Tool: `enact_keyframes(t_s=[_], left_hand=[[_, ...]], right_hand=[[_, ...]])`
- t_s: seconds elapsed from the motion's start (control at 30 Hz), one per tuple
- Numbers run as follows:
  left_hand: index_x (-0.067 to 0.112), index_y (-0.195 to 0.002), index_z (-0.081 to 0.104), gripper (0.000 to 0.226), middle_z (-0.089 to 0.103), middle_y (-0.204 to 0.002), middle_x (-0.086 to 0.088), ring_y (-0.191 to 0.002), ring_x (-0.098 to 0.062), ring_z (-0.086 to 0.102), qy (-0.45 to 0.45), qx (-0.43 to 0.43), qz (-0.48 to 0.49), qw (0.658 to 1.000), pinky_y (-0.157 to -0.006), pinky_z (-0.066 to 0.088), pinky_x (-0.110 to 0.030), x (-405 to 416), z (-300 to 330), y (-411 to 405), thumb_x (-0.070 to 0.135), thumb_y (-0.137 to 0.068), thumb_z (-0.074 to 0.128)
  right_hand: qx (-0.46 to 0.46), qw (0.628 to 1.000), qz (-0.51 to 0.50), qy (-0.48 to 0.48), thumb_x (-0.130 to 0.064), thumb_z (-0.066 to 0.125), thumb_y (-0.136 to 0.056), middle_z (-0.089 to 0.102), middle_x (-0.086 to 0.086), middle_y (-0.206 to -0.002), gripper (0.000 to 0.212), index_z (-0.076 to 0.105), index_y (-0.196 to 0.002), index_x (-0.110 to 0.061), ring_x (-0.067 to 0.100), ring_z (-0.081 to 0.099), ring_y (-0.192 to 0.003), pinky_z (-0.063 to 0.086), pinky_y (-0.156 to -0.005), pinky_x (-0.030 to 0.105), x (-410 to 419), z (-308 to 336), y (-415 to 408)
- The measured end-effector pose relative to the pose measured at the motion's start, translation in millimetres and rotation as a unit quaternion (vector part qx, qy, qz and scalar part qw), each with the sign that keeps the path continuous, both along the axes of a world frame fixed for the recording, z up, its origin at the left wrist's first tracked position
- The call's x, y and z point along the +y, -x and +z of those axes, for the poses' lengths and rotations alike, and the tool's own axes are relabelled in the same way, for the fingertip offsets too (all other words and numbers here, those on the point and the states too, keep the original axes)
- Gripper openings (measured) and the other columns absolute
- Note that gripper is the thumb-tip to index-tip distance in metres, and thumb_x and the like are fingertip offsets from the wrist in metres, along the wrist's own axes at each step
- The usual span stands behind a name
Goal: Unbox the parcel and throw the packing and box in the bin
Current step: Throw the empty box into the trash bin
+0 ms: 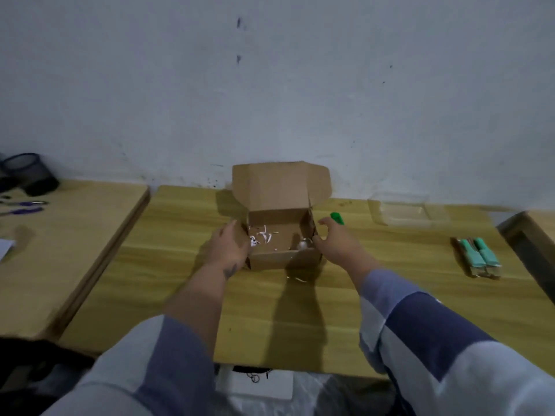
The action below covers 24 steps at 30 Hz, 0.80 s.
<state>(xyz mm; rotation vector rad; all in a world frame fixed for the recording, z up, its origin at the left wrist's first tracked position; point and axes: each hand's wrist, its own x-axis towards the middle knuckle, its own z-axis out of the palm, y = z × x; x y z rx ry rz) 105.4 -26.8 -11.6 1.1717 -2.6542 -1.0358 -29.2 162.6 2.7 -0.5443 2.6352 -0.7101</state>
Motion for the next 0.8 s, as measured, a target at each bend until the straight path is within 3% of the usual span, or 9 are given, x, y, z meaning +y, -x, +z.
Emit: enact_keyframes(t_s=[0.13,0.23,0.33,0.43,0.5,0.57,0.67,0.8], left_hand=[[0.03,-0.151,0.013,0.073,0.03,-0.151,-0.019,-0.137,-0.036,0.033,-0.082,0.013,-0.007,0.997,-0.107,0.032,-0.038,-9,-24,8,0.032,-0.093,0.056],[0.034,-0.15,0.02,0.066,0.034,-0.151,-0.013,-0.136,-0.032,0.036,-0.097,0.026,-0.04,0.994,-0.107,0.033,-0.037,-7,-32,18,0.039,-0.093,0.054],[0.035,-0.148,0.028,0.063,0.03,-0.153,-0.008,-0.136,-0.026,0.038,-0.084,0.021,-0.082,0.993,-0.106,0.032,-0.031,1,-38,22,0.045,-0.091,0.054],[0.037,-0.146,0.032,0.067,0.022,-0.157,-0.005,-0.139,-0.024,0.035,-0.076,0.005,-0.092,0.993,-0.109,0.031,-0.032,8,-40,20,0.055,-0.086,0.056],[0.036,-0.146,0.032,0.072,0.019,-0.159,-0.004,-0.141,-0.025,0.032,-0.078,-0.001,-0.099,0.992,-0.11,0.031,-0.036,9,-41,18,0.06,-0.083,0.058],[0.037,-0.143,0.037,0.071,0.022,-0.158,-0.004,-0.14,-0.026,0.033,-0.078,0.009,-0.105,0.991,-0.111,0.033,-0.038,9,-40,15,0.061,-0.081,0.06],[0.039,-0.137,0.047,0.061,0.023,-0.157,-0.007,-0.141,-0.027,0.032,-0.073,0.023,-0.1,0.992,-0.11,0.031,-0.036,12,-41,11,0.058,-0.081,0.062],[0.037,-0.112,0.067,0.04,0.046,-0.139,0.0,-0.12,-0.019,0.054,-0.034,0.053,-0.093,0.994,-0.09,0.043,-0.025,23,-46,0,0.06,-0.079,0.062]], right_hand=[[-0.072,0.993,-0.046,0.082,-0.035,0.065,-0.083,0.052,0.014,-0.138,0.077,0.023,-0.146,-0.026,0.032,0.054,-0.122,0.043,-0.104,0.04,-19,-44,-6],[-0.076,0.989,-0.055,0.113,-0.045,0.068,-0.077,0.051,0.005,-0.142,0.086,0.022,-0.147,-0.027,0.026,0.051,-0.128,0.042,-0.107,0.043,-26,-61,-9],[-0.116,0.98,-0.052,0.151,-0.067,0.077,-0.05,0.049,-0.001,-0.143,0.119,0.022,-0.148,-0.029,0.018,0.05,-0.129,0.04,-0.11,0.041,-23,-69,-6],[-0.127,0.987,0.001,0.101,-0.06,0.09,-0.033,0.035,0.001,-0.152,0.15,0.002,-0.151,-0.033,0.021,0.038,-0.138,0.034,-0.115,0.043,-10,-67,-2],[-0.114,0.992,0.039,0.036,-0.037,0.094,-0.044,0.022,0.007,-0.157,0.144,-0.002,-0.151,-0.033,0.025,0.028,-0.143,0.027,-0.118,0.04,-6,-58,-8],[-0.084,0.995,0.049,0.003,-0.024,0.093,-0.05,0.02,0.011,-0.154,0.123,0.02,-0.149,-0.033,0.03,0.03,-0.141,0.027,-0.117,0.034,-3,-54,-16],[-0.036,0.998,0.053,0.003,-0.024,0.09,-0.052,0.026,0.012,-0.144,0.083,0.056,-0.128,-0.024,0.031,0.038,-0.132,0.03,-0.116,0.034,0,-62,-27],[0.017,0.998,0.045,-0.026,-0.022,0.087,-0.06,0.027,0.013,-0.145,0.059,0.068,-0.115,-0.016,0.031,0.044,-0.127,0.031,-0.114,0.031,1,-72,-31]])
